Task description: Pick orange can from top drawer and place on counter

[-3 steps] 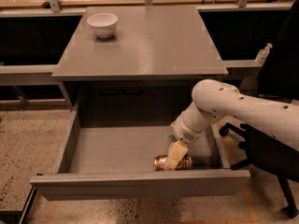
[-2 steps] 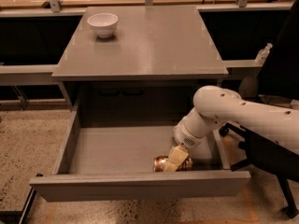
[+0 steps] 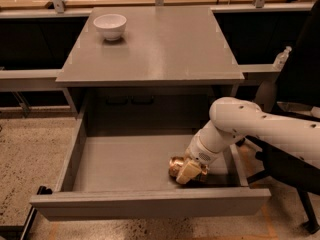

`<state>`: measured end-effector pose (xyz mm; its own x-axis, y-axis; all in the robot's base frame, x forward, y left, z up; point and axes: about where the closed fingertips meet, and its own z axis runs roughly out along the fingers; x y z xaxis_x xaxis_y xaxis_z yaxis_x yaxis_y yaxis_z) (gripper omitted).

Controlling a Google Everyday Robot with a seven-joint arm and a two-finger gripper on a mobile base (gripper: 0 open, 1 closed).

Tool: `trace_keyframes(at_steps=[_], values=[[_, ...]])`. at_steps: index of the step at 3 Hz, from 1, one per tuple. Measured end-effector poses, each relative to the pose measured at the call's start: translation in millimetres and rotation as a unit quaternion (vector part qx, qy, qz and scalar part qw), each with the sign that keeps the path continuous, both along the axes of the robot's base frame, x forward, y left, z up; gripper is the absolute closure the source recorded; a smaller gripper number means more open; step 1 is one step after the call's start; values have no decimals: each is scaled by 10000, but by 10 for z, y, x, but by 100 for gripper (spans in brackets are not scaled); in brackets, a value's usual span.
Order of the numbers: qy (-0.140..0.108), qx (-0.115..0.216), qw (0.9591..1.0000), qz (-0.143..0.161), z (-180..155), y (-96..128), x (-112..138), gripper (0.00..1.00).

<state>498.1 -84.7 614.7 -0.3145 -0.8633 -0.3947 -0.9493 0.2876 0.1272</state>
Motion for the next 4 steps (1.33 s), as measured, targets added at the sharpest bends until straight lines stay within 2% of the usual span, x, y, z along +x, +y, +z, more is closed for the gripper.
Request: trace_keyframes(at_steps=[1, 2, 3, 4], values=[[-96, -9, 9999, -93, 80, -26, 24, 64], [-416, 58, 9990, -152, 365, -36, 124, 87], [-883, 321, 9954, -182, 861, -33, 249, 100], [-1374, 700, 9880, -92, 1508, -63, 388, 100]])
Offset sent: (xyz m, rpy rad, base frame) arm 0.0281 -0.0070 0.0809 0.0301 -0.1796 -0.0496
